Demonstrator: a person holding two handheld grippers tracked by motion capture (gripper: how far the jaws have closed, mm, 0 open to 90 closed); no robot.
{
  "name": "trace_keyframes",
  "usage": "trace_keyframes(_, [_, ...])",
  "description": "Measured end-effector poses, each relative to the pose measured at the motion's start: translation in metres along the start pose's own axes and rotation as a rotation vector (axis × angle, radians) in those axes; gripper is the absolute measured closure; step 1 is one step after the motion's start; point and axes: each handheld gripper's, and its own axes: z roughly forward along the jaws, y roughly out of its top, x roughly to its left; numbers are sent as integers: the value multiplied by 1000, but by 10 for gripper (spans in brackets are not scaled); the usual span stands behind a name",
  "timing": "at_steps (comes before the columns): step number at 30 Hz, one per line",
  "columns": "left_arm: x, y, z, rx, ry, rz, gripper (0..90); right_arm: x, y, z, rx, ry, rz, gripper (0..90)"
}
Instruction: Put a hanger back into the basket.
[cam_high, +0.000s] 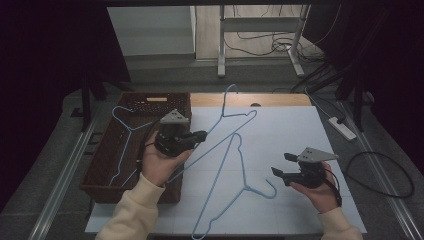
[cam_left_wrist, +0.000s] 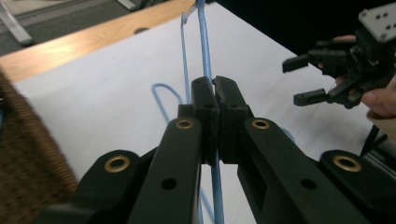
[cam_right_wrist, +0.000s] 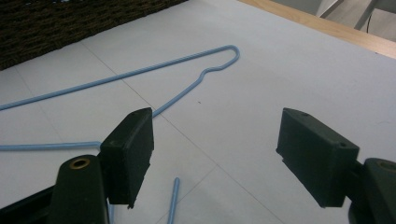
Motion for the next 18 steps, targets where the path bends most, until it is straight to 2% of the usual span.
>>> trace_keyframes(9, [27,-6,-40,-55,45,-40,881,0,0,1,5,-3,3,279])
trace_keyframes(11, [30,-6,-44,-59,48,-46,881,0,0,1,6,-3,4,279])
trace_keyframes(12, [35,-8,-52,-66,63,-51,881,0,0,1,7,-3,2,279])
trace_keyframes(18, [51,-14,-73,-87,106,-71,881,0,0,1,6,-3,3,279])
